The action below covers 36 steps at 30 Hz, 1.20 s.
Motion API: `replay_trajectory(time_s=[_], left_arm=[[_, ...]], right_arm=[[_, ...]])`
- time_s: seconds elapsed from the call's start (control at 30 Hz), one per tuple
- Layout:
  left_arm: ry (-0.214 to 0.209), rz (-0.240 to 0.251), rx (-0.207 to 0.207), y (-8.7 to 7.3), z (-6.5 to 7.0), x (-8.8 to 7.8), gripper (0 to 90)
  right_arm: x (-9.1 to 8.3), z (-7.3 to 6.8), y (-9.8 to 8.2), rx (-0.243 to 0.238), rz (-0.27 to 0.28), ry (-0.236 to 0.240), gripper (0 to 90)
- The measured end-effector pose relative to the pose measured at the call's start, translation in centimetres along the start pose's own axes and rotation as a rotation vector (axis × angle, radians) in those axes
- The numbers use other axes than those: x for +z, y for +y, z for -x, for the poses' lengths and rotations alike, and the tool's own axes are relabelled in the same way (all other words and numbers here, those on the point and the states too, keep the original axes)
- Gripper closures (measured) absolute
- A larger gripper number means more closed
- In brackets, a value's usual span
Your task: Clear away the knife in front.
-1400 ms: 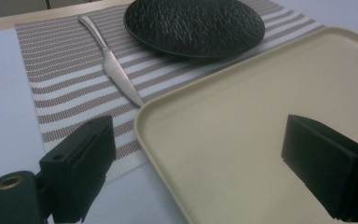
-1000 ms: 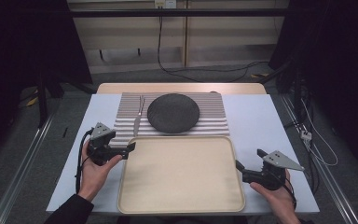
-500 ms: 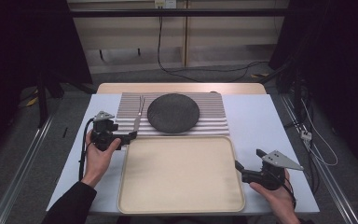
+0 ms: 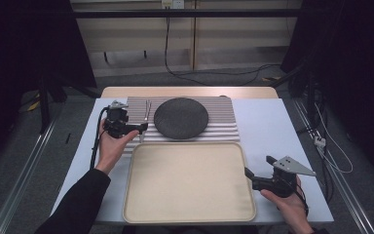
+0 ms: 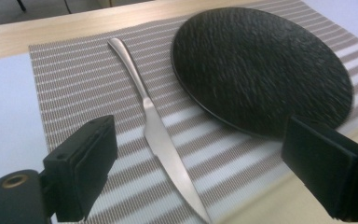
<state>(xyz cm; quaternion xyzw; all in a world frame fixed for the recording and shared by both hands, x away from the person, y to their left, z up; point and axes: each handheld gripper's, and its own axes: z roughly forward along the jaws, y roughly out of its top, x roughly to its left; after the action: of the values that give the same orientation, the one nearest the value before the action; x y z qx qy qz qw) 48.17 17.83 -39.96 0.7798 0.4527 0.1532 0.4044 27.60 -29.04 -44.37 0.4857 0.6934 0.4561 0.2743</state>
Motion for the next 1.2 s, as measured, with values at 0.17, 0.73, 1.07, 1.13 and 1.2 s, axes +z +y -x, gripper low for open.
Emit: replay_trajectory(time_s=[0.17,0.73,1.07,1.13,1.2], left_arm=[[0.034,-0.031,0.012,1.4,-0.7,2.0,12.1],[0.132,-0.175,-0.022,3.1,-2.6,8.5,30.2],[0.150,-0.222,-0.046,3.0,-3.4,10.9,52.3],[0.154,-0.231,-0.044,3.0,-3.6,11.0,56.7],[0.156,-0.230,-0.049,3.1,-3.8,11.4,60.7]], right_arm=[[0.0,0.1,-0.1,0.001,-0.001,0.000,8.2],[0.1,0.0,-0.2,-0.011,-0.013,0.000,8.2],[0.3,0.0,-0.1,-0.015,-0.016,0.010,8.2],[0.3,0.0,-0.1,-0.017,-0.016,0.013,8.2],[0.3,0.0,-0.1,-0.016,-0.016,0.012,8.2]])
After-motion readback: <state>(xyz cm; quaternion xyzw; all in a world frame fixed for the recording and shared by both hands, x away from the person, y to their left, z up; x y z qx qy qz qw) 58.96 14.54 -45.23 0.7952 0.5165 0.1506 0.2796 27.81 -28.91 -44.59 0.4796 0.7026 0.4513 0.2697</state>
